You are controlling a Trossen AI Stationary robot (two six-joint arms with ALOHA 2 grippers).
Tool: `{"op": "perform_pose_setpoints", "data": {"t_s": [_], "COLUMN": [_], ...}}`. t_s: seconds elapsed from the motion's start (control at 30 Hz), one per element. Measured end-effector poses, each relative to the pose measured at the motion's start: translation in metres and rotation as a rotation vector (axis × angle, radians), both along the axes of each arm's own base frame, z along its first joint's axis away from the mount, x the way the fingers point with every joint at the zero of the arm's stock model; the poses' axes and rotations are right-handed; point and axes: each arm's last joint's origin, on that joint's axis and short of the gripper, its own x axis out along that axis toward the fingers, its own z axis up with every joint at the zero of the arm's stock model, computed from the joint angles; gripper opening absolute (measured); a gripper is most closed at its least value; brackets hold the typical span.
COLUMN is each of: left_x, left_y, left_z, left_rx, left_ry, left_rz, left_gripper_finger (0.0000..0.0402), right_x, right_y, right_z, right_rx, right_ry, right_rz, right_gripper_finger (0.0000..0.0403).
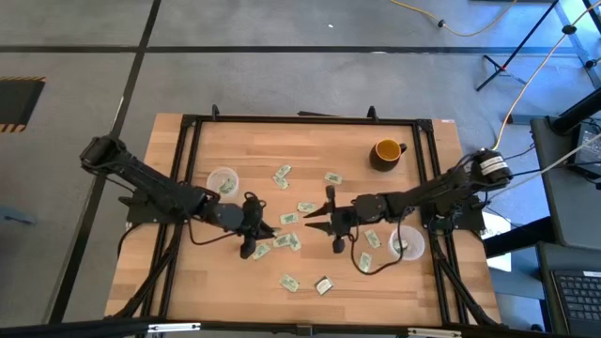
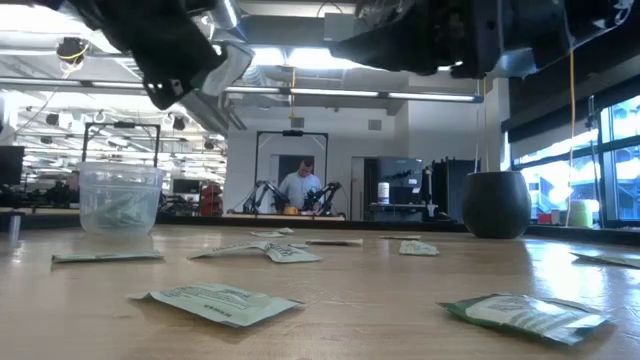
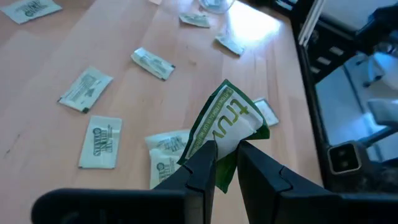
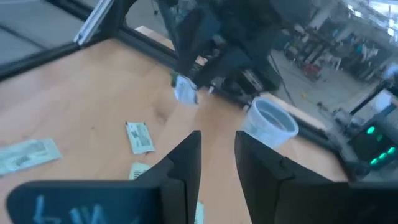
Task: Pick and place Stevia / Truvia into bins
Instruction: Put the green stevia packet into the right transparent container
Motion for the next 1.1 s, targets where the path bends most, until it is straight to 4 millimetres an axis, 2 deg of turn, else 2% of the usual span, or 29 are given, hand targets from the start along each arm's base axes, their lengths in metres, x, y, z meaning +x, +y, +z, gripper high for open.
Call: {"op": "perform_pose_setpoints", "data": {"t_s": [0.1, 0.43, 0.63, 0.93, 1.1], "left_x": [0.003, 0.007, 0.006, 0.007, 0.007], "left_y": [0.006, 0.016, 0.013, 0.013, 0.012], "left_z": [0.001, 0.003, 0.003, 0.004, 0.004], "left_rx": [0.001, 0.197, 0.144, 0.124, 0.086], "left_ry": [-0.007, -0.053, -0.053, -0.06, -0.054], "left_rz": [0.001, -0.039, -0.135, -0.143, -0.161], "left_gripper_finger": [0.0059, 0.0059, 0.0059, 0.0059, 0.0059], "right_x": [0.008, 0.019, 0.028, 0.062, 0.073], "right_y": [0.002, 0.006, 0.008, 0.018, 0.027], "right_z": [0.002, 0.009, 0.014, 0.015, 0.024], "right_rx": [-0.019, 0.033, -0.102, -0.249, -0.265], "right_ry": [-0.01, -0.018, 0.038, 0.181, 0.23], "right_rz": [0.005, -0.001, 0.024, 0.065, 0.084], "right_gripper_finger": [0.0101, 0.0101, 0.0101, 0.0101, 0.0101]}}
